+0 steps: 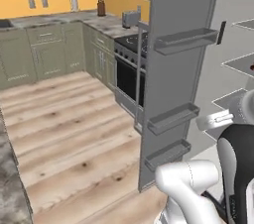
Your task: Gather the garlic and mushroom from the fridge and place them on a tray on the dining counter. Then gather the chicken drumstick and fish from the fridge and place them on the other tray.
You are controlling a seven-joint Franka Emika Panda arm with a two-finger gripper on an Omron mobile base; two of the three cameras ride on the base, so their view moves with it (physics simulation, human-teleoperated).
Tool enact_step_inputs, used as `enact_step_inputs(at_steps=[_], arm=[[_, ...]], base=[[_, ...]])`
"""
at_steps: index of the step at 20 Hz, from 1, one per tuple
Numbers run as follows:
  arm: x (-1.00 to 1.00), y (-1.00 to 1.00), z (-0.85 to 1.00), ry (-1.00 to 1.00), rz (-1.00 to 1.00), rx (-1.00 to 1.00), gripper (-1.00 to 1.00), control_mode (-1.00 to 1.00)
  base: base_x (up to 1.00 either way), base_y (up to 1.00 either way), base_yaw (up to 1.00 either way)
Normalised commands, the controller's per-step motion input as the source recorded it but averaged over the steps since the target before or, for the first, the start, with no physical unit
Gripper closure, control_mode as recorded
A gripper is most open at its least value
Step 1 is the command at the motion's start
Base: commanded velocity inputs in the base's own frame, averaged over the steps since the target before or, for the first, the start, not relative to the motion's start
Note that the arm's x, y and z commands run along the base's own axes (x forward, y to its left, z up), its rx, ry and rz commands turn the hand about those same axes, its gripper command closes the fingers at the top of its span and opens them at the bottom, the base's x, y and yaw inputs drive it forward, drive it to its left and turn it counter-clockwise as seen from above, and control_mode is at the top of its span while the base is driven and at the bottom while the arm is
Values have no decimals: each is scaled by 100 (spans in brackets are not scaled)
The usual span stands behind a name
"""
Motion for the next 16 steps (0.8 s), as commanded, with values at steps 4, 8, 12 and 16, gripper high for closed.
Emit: enact_step_inputs(at_steps=[4,8,12,16], arm=[[0,0,0,0,0,0,-100,100],[0,0,0,0,0,0,-100,100],[0,0,0,0,0,0,-100,100],[0,0,0,0,0,0,-100,100]], base=[[40,-7,-30],[34,-3,-37],[34,0,-41],[36,0,-44]])
